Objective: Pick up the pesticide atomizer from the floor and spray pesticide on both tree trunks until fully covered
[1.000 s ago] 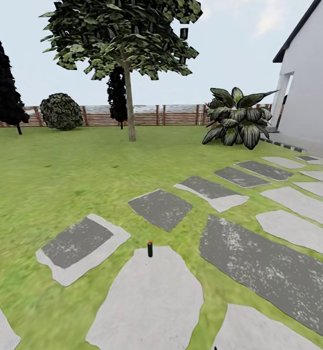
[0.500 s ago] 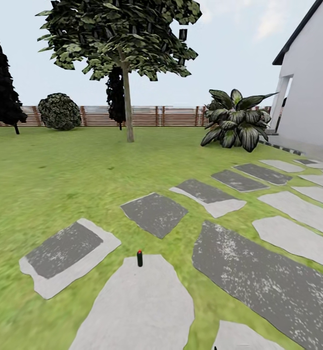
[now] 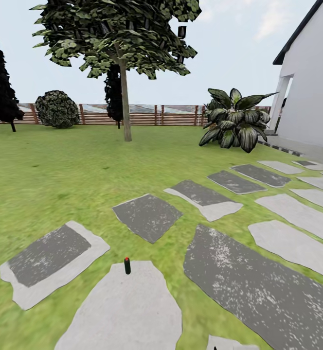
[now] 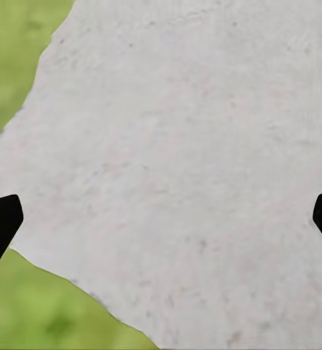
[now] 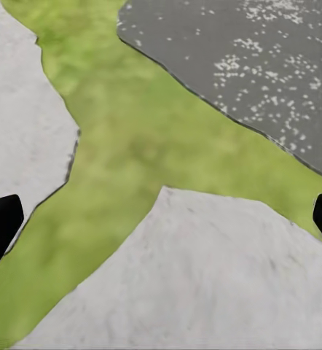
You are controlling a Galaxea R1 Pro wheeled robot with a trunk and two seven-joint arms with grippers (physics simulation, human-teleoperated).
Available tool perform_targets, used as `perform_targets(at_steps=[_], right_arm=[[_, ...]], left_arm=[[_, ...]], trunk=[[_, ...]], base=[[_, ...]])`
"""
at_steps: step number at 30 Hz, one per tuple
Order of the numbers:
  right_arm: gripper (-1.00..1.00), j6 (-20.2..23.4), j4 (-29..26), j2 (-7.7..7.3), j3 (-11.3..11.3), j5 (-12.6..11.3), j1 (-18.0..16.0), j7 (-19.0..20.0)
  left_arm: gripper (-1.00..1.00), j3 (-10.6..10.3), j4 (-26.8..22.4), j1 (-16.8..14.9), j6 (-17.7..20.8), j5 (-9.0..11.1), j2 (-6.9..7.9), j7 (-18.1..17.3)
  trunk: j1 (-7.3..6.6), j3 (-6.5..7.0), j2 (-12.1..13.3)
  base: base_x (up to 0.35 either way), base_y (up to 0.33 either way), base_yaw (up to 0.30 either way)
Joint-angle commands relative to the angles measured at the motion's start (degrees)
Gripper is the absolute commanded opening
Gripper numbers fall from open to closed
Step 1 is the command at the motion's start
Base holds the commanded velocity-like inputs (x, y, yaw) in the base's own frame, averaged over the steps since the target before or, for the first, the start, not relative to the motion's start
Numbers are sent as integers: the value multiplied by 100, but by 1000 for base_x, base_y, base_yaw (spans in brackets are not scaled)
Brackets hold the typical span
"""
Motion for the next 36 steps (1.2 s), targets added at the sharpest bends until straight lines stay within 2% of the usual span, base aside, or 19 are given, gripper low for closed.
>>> perform_targets(at_steps=[1, 31, 36], right_arm=[[100, -18, 5, 1, -1, 2, -3, -2], [100, -18, 5, -7, -10, 2, -3, -16], [100, -25, 5, -7, -10, 2, -3, -17]], left_arm=[[100, 22, 5, -3, -20, -3, -1, -2], [100, 24, 7, -3, -20, -2, -1, -2], [100, 24, 5, -3, -20, 5, -1, -2]], trunk=[[1, -5, -2], [1, -5, -2], [1, -5, -2]], base=[[181, -231, 0], [181, -231, 0], [181, -231, 137]])
